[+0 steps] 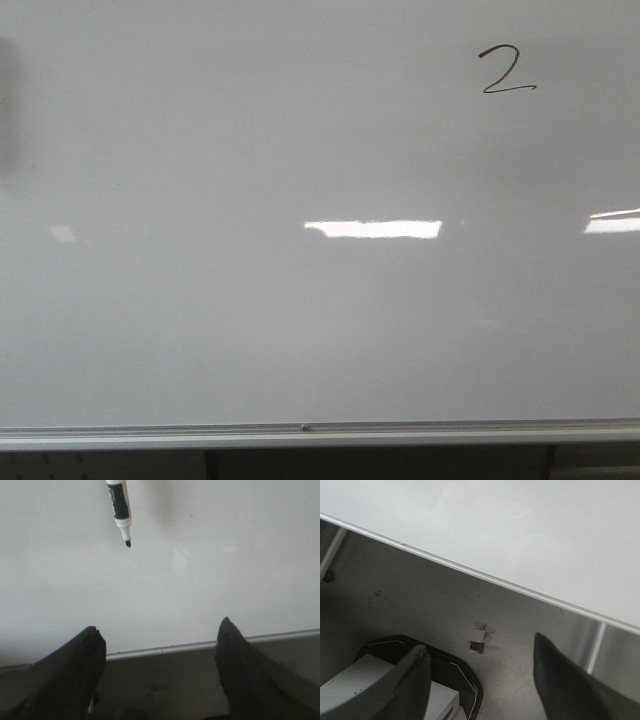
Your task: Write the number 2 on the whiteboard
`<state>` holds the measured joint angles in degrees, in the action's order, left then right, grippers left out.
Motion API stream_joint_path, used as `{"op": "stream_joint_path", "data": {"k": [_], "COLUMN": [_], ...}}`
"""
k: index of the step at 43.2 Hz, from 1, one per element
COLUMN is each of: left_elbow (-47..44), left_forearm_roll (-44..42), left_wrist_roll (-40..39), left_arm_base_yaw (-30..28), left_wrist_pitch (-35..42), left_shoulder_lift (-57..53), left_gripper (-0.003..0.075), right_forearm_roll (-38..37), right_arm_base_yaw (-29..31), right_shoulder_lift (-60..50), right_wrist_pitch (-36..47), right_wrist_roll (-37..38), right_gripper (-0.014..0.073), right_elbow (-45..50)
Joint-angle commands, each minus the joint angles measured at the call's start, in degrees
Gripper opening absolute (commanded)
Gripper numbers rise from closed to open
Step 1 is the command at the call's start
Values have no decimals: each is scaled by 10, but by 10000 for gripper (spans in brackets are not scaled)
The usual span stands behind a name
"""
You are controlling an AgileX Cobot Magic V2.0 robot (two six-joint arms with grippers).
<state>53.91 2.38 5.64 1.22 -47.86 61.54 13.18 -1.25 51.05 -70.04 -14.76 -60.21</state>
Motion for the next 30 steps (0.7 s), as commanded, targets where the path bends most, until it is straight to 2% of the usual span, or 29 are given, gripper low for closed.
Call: {"op": "stream_joint_path", "data": {"k": [1, 9, 16, 24, 30], "left_elbow": [40, 42, 42, 42, 42], "left_forearm_roll": [0, 0, 4, 14, 16], "left_wrist_roll": [0, 0, 0, 0, 0], "left_arm_base_yaw": [-2, -2, -2, -2, -2], "left_wrist_pitch": [-41, -89, -84, -86, -85], "left_shoulder_lift": [-37, -117, -187, -214, -213], "left_gripper": [461, 461, 461, 461, 461], "right_forearm_roll": [-38, -66, -71, -65, -69], "right_arm_base_yaw": [5, 5, 5, 5, 3], "right_shoulder_lift": [-15, -85, -157, -217, -223], "right_wrist_pitch": [10, 29, 72, 135, 131], "right_wrist_roll": [68, 93, 96, 96, 96], "right_gripper": [468, 468, 468, 468, 468], "right_elbow": [-23, 5, 37, 76, 85]}}
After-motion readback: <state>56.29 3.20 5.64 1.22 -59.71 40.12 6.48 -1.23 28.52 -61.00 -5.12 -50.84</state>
